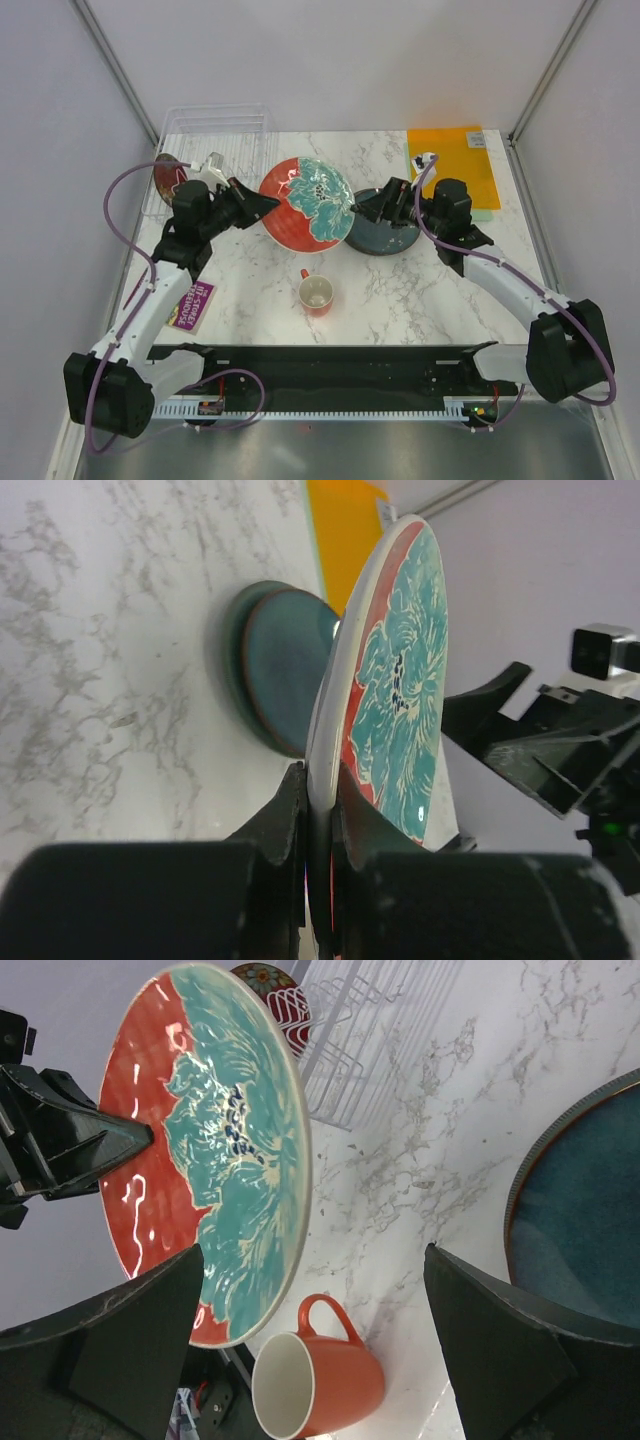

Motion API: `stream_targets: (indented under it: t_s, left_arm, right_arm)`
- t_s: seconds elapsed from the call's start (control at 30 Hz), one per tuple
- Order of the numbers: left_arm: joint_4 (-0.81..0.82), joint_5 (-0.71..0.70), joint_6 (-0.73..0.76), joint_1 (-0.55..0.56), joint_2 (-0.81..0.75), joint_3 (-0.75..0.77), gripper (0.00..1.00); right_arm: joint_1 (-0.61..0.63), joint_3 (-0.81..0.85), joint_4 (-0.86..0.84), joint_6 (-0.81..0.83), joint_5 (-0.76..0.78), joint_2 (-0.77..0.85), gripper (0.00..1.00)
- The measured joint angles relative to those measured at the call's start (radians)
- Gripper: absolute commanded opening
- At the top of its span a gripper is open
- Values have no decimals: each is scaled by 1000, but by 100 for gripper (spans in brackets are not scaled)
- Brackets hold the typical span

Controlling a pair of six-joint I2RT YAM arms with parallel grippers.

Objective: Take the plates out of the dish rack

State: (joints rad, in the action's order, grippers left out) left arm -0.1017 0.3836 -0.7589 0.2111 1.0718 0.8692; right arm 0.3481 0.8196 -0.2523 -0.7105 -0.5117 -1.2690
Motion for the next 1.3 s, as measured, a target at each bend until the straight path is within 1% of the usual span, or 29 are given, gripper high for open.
stream_targets:
  t_s: [0.1,0.2,0.27,0.3,0.33,0.4,0.43,0.5,0.53,0.57,0.6,0.67,0.73,0.83,0.87,0.97,1.03,1.1,1.17,1.3]
  left_arm:
    - [113,34,-56,17,-3,-25,2]
    - [178,56,-87,32,-3,-41,2]
    - [202,61,-97,43,-3,-55,2]
    - [213,64,-105,46,-3,-63,2]
    - [225,67,-113,51,-3,-72,2]
    - [243,67,-124,62,-4,-90,2]
    - [246,64,-126,66,-4,-97,2]
    - [253,64,-134,69,-5,-119,2]
    - [255,64,-136,71,-5,-127,2]
    - [260,65,-140,73,-5,-136,2]
    - [266,66,-147,76,-5,-144,2]
    - [293,68,-145,78,-5,-159,2]
    - [308,64,-143,81,-5,-168,2]
    - [326,64,-144,82,-5,-182,35]
    - [331,63,-148,82,-5,-187,53]
    - [345,65,-169,83,-9,-194,74]
    - [329,60,-163,89,-16,-193,80]
    - [296,36,-144,92,-29,-188,82]
    - [245,-3,-106,91,-52,-170,83]
    - [165,-94,-19,89,-114,-139,84]
  right_arm:
    - [11,-21,-49,-29,-9,-26,98]
    - [18,-36,-87,-54,-17,-51,96]
    - [21,-39,-118,-67,-27,-61,91]
    - [22,-40,-134,-74,-31,-65,85]
    - [23,-40,-153,-81,-35,-71,65]
    - [24,-42,-188,-100,-53,-85,53]
    - [26,-42,-208,-109,-62,-90,43]
    - [31,-44,-240,-126,-79,-101,33]
    - [33,-45,-259,-135,-87,-108,15]
    - [34,-48,-279,-146,-95,-116,5]
    - [34,-50,-294,-151,-101,-121,0]
    - [28,-58,-312,-226,-103,-133,0]
    - [24,-62,-323,-251,-110,-140,0]
    - [24,-67,-322,-251,-108,-139,0]
    - [24,-66,-311,-237,-103,-135,0]
    - [26,-64,-228,-163,-71,-99,0]
    - [20,-48,-134,-112,-52,-68,0]
    - [-6,-21,-39,-55,-44,-43,0]
    - [-60,6,37,-9,-34,-33,0]
    - [-196,49,130,43,3,-36,0]
